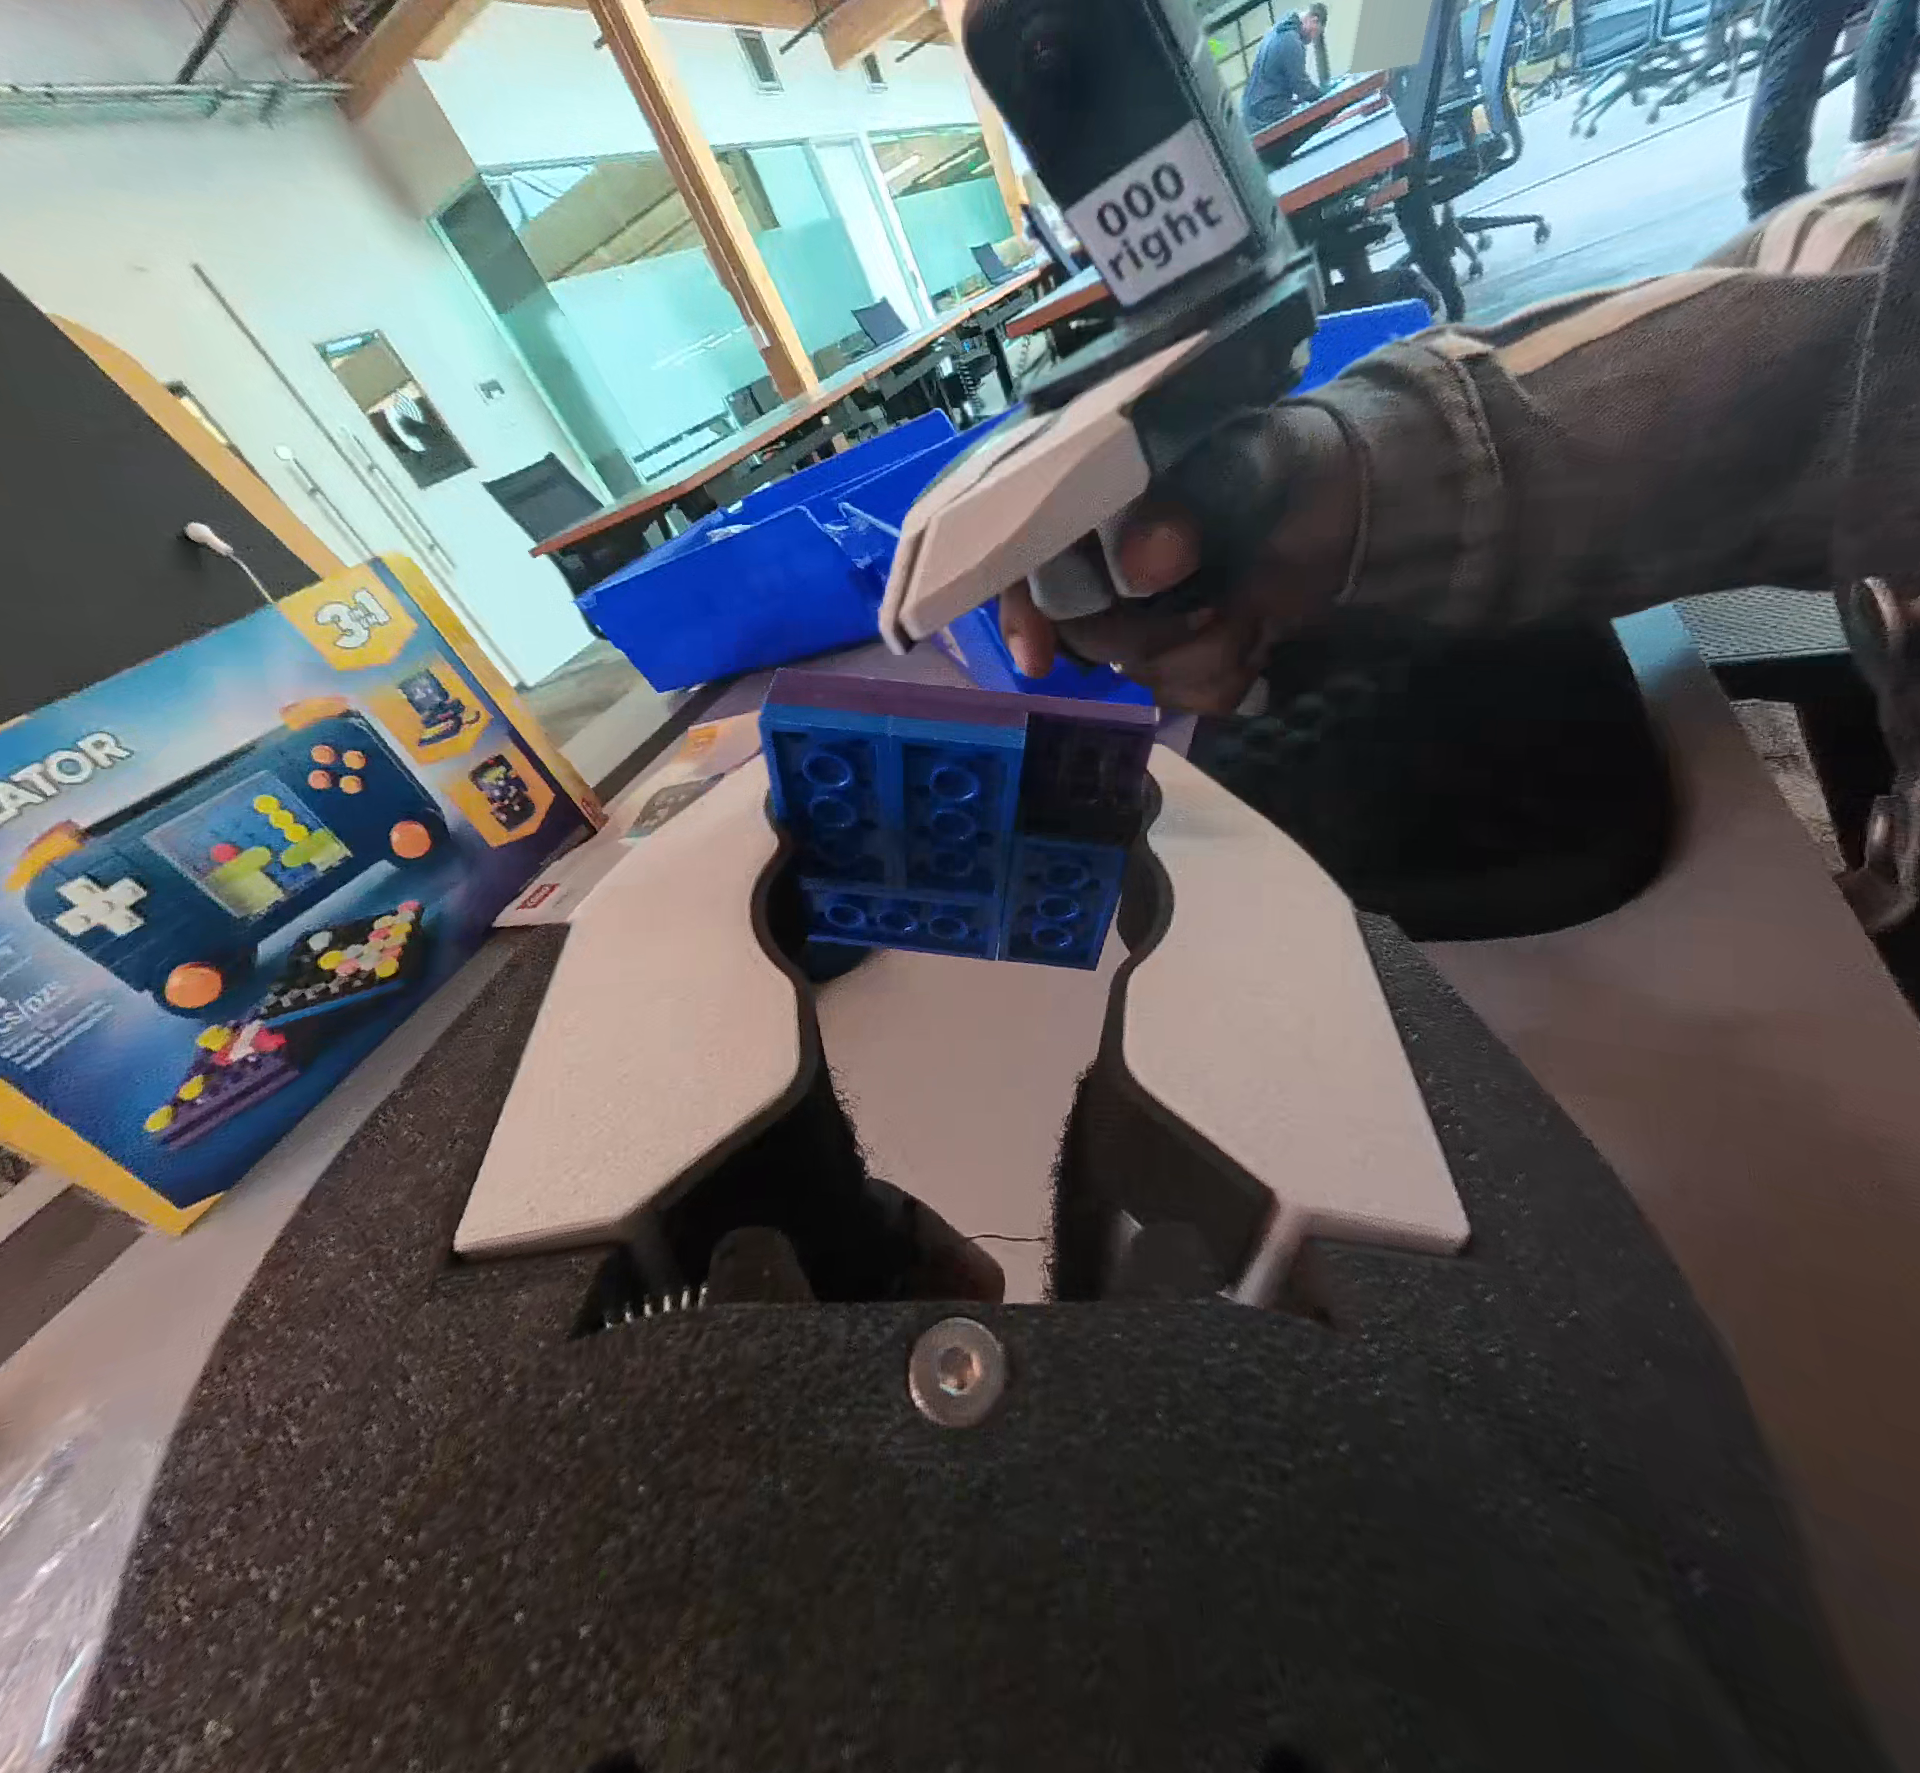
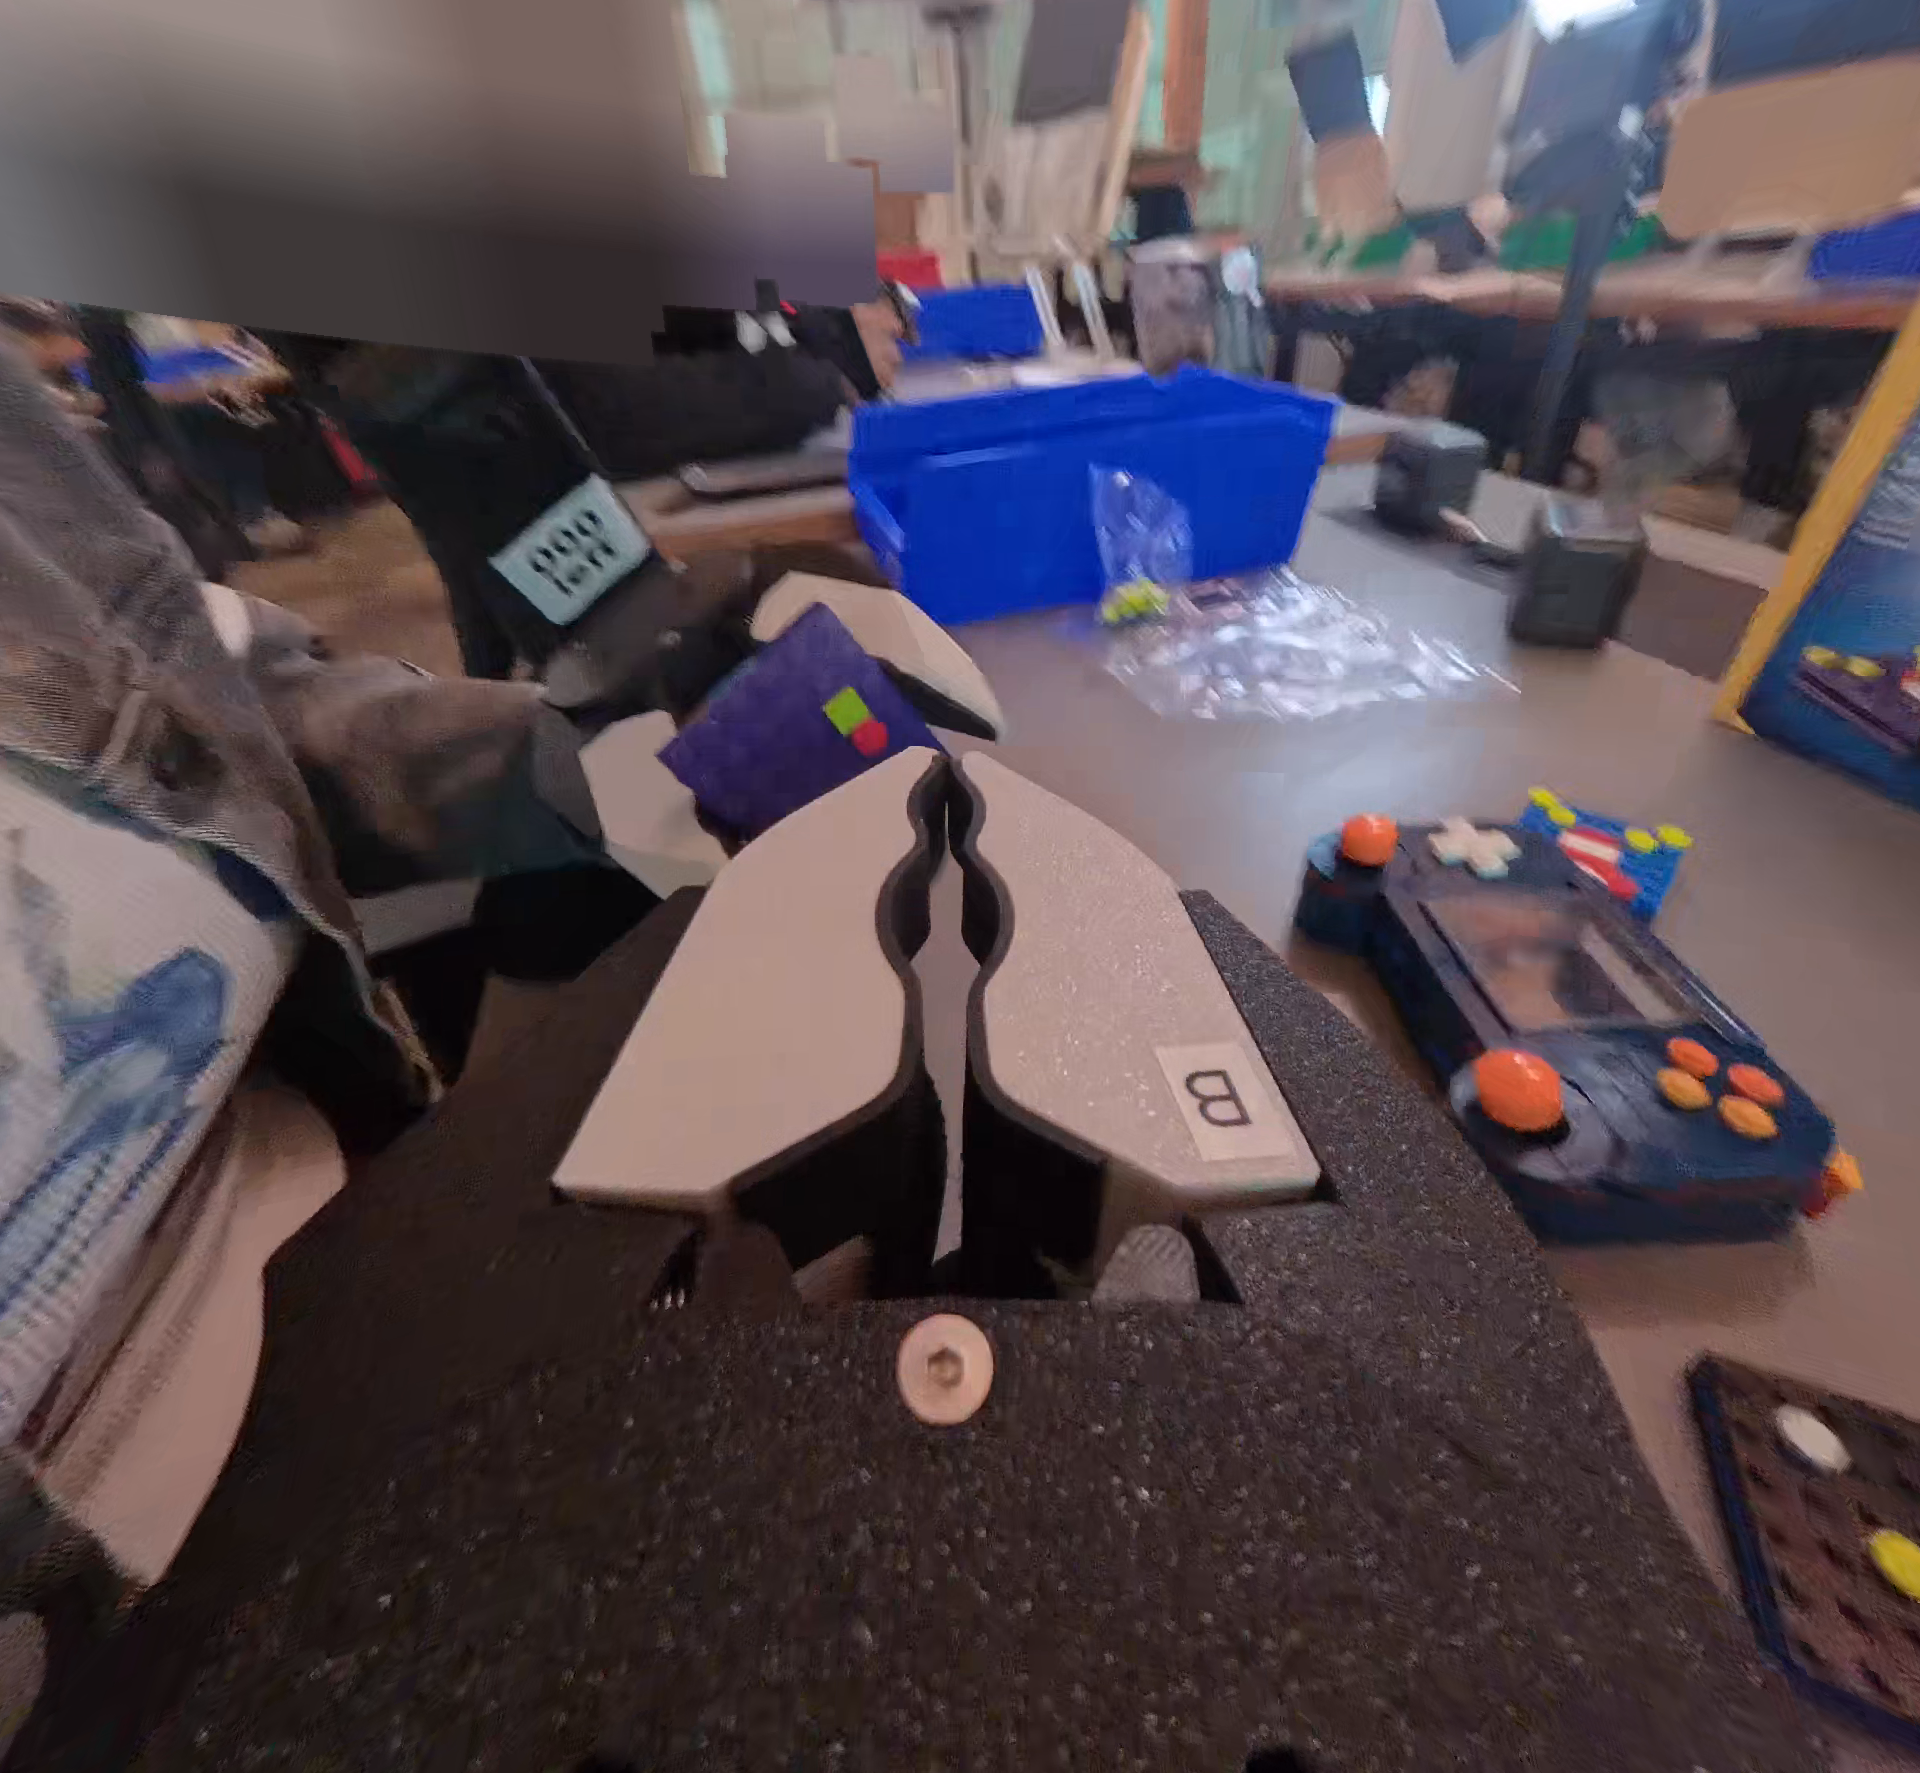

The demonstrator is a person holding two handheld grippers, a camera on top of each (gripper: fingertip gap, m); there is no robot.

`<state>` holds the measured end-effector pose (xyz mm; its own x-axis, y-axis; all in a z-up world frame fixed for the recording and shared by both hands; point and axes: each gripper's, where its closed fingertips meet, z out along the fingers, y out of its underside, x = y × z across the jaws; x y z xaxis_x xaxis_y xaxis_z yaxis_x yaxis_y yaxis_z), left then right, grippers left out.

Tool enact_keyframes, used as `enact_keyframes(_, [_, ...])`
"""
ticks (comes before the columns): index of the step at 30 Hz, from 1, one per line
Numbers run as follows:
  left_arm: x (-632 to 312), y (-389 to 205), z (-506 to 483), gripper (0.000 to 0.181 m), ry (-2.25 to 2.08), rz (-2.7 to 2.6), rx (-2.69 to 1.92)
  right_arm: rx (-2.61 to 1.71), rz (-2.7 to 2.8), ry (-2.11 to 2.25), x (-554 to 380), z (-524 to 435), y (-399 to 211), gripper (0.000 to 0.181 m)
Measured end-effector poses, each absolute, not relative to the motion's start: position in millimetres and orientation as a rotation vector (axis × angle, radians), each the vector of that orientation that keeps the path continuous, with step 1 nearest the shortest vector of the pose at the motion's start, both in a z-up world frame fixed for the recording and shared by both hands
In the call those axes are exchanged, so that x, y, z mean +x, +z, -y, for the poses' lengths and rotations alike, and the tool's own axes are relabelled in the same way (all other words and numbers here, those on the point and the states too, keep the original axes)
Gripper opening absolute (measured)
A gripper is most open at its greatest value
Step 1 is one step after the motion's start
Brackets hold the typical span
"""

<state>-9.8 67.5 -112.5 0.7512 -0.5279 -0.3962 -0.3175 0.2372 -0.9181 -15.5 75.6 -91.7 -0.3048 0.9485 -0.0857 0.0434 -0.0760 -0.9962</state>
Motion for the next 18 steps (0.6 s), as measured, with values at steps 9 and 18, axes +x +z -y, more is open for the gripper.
enact_keyframes(9, [-2.2,-117.0,-63.6,0.059,-0.12,-0.836,-1.344,-1.1,1.454,1.696,-29.0,-41.7,-97.5,0.014])
enact_keyframes(18, [2.2,-119.6,-59.8,0.059,-0.118,-0.879,-1.327,-1.138,1.501,1.742,-28.2,-38.0,-102.0,0.012])
